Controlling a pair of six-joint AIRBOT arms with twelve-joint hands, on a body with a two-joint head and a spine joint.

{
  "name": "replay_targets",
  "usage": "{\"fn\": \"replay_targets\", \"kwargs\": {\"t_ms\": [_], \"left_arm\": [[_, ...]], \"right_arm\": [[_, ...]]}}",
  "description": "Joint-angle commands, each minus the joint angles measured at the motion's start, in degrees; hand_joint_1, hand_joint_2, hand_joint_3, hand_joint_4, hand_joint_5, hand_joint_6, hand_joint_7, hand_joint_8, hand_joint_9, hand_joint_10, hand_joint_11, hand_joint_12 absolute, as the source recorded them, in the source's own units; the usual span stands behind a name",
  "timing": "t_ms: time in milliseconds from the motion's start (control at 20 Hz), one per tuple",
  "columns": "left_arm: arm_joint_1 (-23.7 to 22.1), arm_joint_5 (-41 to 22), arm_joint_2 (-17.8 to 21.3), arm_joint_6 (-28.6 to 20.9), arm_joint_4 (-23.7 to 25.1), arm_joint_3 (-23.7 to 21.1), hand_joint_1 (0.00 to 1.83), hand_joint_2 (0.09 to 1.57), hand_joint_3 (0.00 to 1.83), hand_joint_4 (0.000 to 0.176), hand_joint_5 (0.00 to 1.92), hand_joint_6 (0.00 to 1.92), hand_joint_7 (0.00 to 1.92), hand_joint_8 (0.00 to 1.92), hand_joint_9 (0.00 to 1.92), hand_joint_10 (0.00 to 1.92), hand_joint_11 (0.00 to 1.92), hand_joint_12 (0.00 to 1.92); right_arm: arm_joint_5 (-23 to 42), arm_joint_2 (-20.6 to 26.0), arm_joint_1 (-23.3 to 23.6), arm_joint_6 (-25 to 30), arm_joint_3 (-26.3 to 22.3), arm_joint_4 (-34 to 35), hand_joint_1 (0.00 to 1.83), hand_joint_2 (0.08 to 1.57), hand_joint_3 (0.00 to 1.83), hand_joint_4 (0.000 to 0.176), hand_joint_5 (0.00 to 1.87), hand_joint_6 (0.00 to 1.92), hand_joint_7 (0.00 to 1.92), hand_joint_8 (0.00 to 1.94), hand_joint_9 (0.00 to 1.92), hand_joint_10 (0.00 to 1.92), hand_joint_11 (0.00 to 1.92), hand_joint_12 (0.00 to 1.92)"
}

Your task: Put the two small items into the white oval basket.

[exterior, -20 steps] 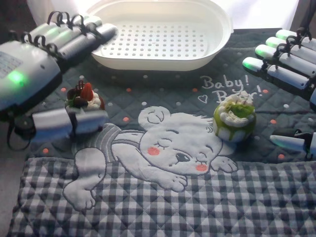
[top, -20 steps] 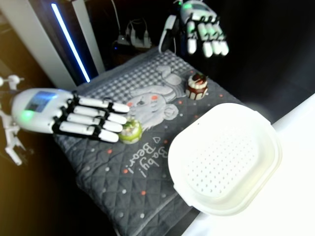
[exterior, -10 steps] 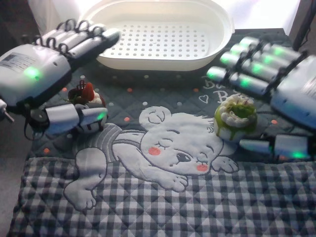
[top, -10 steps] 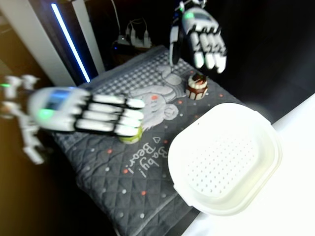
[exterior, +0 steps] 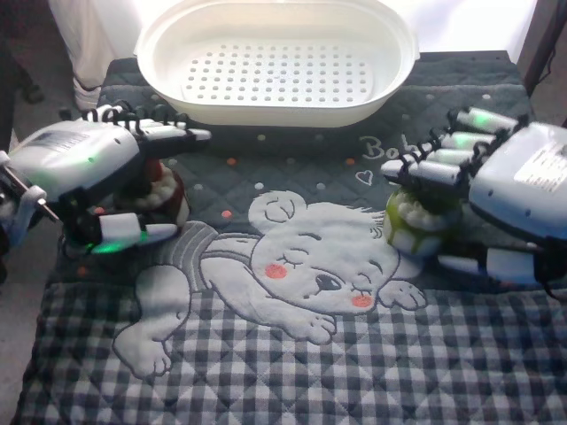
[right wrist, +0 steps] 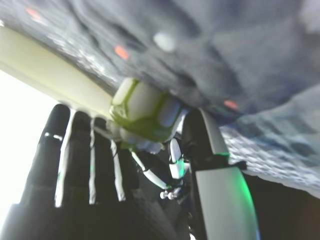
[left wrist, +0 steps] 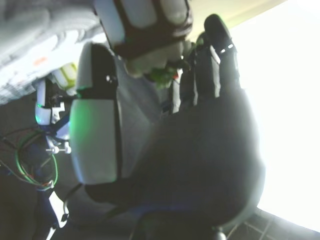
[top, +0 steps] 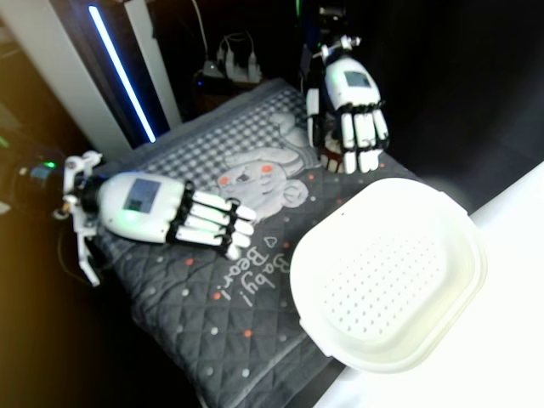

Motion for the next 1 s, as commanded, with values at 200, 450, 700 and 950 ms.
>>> {"fn": "replay_targets", "kwargs": {"t_ms": [200, 450, 700, 950], "left_arm": [[0.95, -2.87, -1.24, 0.38, -1.84, 2.02, 1.45, 1.1, 0.0, 0.0, 0.71, 0.04, 0.6, 0.04, 0.46, 1.23, 0.51, 1.55], [1.44, -4.64, -0.88, 0.39, -1.21, 1.12, 1.45, 1.32, 0.0, 0.0, 0.33, 1.48, 0.51, 1.74, 0.51, 1.73, 0.55, 1.86], [1.45, -5.22, -1.01, 0.39, -0.86, 0.92, 1.63, 1.24, 0.0, 0.0, 0.45, 1.83, 0.44, 1.66, 0.56, 1.76, 0.68, 1.68], [0.47, -10.2, 0.67, 0.36, 1.94, -1.3, 1.63, 1.27, 0.01, 0.007, 0.44, 1.92, 0.4, 1.74, 0.5, 1.85, 0.61, 1.78]], "right_arm": [[4.79, 0.33, 0.29, -0.12, 0.15, -0.19, 0.96, 1.42, 0.01, 0.03, 0.41, 1.81, 0.43, 1.71, 0.34, 1.9, 0.33, 1.92], [5.01, 0.43, 0.3, 0.05, 0.12, -0.21, 1.01, 1.41, 0.0, 0.025, 0.45, 1.78, 0.54, 1.76, 0.5, 1.92, 0.58, 1.92], [5.84, 0.71, 0.31, 0.41, 0.09, -0.24, 1.21, 1.38, 0.02, 0.0, 0.43, 1.76, 0.55, 1.74, 0.59, 1.85, 0.74, 1.92], [9.88, 2.99, 0.44, 1.44, -0.78, -0.28, 1.29, 0.98, 0.77, 0.0, 0.58, 1.78, 0.62, 1.81, 0.62, 1.91, 0.73, 1.92]]}}
